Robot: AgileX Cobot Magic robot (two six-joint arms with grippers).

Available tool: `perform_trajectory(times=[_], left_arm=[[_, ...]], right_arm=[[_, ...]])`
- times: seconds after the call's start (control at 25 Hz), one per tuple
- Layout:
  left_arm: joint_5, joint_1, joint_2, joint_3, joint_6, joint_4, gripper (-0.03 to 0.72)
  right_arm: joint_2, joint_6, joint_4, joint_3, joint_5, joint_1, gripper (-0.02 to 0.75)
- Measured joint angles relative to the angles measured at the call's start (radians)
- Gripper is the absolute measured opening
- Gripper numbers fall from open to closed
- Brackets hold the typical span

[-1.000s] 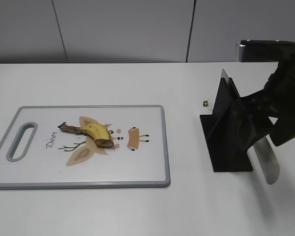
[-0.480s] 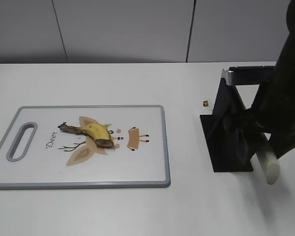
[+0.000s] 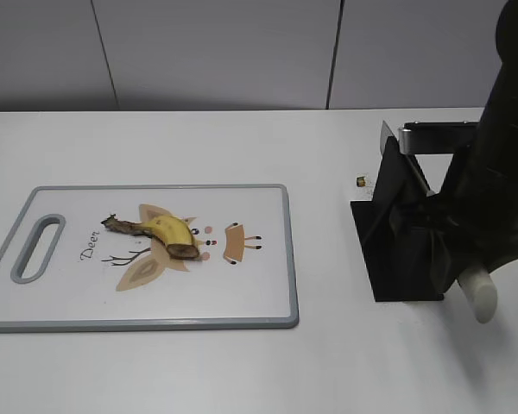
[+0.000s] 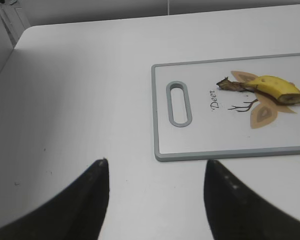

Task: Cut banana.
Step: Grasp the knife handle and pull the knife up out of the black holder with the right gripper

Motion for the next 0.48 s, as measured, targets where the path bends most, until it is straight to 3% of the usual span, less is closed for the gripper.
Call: perform_trajectory(times=[0.48], left_arm=[[0.000, 0.000, 0.000, 0.000, 0.000, 0.001, 0.561]], right_arm=[[-0.032, 0.007, 0.022, 0.000, 0.009, 0.000, 0.164]])
